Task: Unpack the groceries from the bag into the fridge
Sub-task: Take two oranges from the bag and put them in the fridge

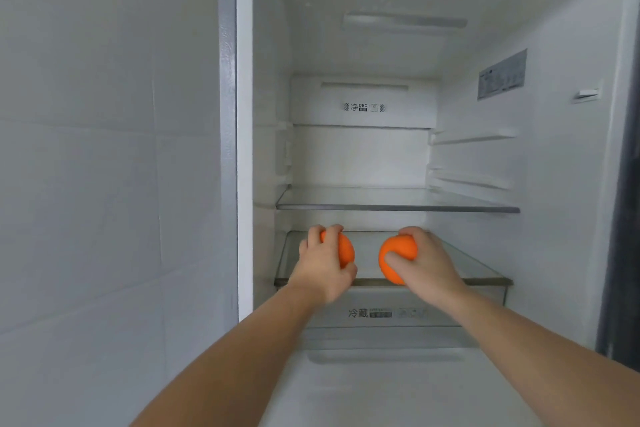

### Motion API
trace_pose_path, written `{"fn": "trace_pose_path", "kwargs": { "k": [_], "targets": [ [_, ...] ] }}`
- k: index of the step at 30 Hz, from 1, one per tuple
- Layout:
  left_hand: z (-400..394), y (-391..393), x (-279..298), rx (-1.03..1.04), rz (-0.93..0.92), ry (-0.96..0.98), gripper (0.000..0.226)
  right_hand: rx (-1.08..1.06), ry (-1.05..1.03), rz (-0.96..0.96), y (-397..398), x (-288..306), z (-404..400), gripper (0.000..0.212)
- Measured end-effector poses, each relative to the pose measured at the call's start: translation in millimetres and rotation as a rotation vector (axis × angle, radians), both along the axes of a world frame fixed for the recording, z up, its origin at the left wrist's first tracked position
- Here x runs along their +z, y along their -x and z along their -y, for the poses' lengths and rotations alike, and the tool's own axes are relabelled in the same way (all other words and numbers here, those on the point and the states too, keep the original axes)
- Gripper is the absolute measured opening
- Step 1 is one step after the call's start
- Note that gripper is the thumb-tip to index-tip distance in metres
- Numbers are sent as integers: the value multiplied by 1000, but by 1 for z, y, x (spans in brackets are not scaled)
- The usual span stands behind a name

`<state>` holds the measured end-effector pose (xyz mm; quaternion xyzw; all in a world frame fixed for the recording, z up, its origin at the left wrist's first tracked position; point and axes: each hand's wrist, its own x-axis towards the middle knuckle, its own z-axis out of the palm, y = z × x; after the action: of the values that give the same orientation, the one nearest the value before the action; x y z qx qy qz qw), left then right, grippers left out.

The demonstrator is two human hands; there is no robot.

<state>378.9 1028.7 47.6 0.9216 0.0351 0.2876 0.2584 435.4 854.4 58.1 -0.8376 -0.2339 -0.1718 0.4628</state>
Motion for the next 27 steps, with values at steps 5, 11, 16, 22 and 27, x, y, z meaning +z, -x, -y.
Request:
{"fn": "trace_pose_path", "kwargs": {
  "k": [5,11,16,22,27],
  "targets": [
    [-13,-36,5,68,-67,-106,63,-4,95,-12,-48,-3,-10,65],
    [-25,-80,7,186,-84,-233,66,96,120,-24,-95,-6,-29,75],
    [-33,-110,4,196,-77,-127,68,161,197,-29,-132,-1,-42,79],
    [-50,-121,4,298,-124,-191,65,176,321,29,-166,4,-65,60],
    [-60,-118,2,335,-188,-184,66,209,325,33,-182,-7,-86,55]
  ]
}}
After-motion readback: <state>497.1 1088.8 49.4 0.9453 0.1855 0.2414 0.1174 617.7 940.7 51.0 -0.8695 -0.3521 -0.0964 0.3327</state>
